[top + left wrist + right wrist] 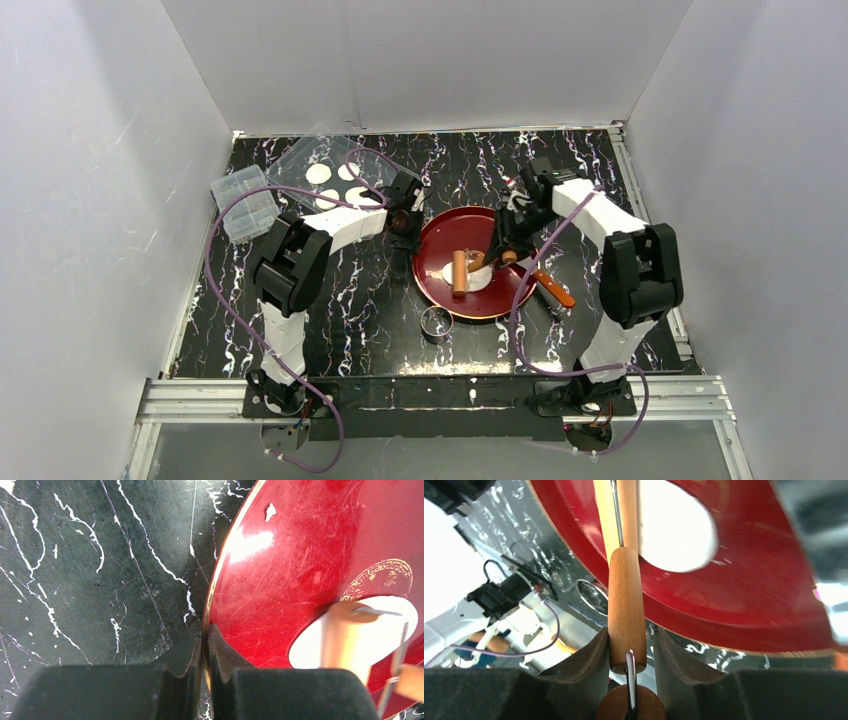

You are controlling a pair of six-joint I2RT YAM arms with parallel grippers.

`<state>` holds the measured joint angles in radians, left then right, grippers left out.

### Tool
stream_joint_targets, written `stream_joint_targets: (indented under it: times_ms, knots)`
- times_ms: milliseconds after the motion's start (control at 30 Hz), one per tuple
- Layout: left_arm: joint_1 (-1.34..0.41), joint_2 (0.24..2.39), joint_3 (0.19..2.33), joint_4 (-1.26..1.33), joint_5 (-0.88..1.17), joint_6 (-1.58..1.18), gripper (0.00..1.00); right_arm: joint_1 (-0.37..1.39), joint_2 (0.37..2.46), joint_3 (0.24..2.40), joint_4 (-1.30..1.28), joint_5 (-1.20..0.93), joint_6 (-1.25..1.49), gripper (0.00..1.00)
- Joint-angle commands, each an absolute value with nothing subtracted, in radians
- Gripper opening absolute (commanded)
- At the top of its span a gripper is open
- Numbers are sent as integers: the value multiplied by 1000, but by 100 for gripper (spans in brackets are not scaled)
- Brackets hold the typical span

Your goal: Roll out the dumpling wrappers from the dough

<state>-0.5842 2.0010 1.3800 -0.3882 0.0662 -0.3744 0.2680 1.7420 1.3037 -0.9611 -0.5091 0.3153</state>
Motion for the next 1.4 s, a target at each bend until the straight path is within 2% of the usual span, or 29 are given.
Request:
stream_joint_targets:
  times_ms: [0, 333, 500, 633, 800, 933, 1033, 1200, 1367]
  knots:
    - [-597, 2014, 1339, -486, -9, -316, 0, 354, 1861, 1311, -978, -412, 326, 1]
    - [-596, 2016, 1334, -481, 0, -322, 0, 167, 1721, 1325, -1148, -257, 192, 1]
    - [-597, 2013, 1331, -480, -7, -318, 0, 217, 1743, 1279, -1096, -243, 269, 1]
    - [-597, 2020, 1333, -479, 0, -322, 0, 337, 1835, 1329, -1051, -313, 317, 1]
    - [-597, 2016, 1331, -482, -5, -318, 0, 396, 1918, 1428, -1038, -367, 340, 1]
    - [-597, 2015, 1333, -481, -6, -316, 0, 359, 1883, 1416, -1058, -349, 310, 1]
    - [-597, 2016, 1330, -478, -3, -319, 0, 309, 1832, 1361, -1096, -254, 278, 1]
    - [-597, 2020, 1332, -477, 0, -322, 0, 208, 1754, 1255, -1075, -271, 256, 1]
    - [-597, 2022, 1333, -477, 0, -324, 0, 239, 1794, 1237, -1039, -272, 297, 1]
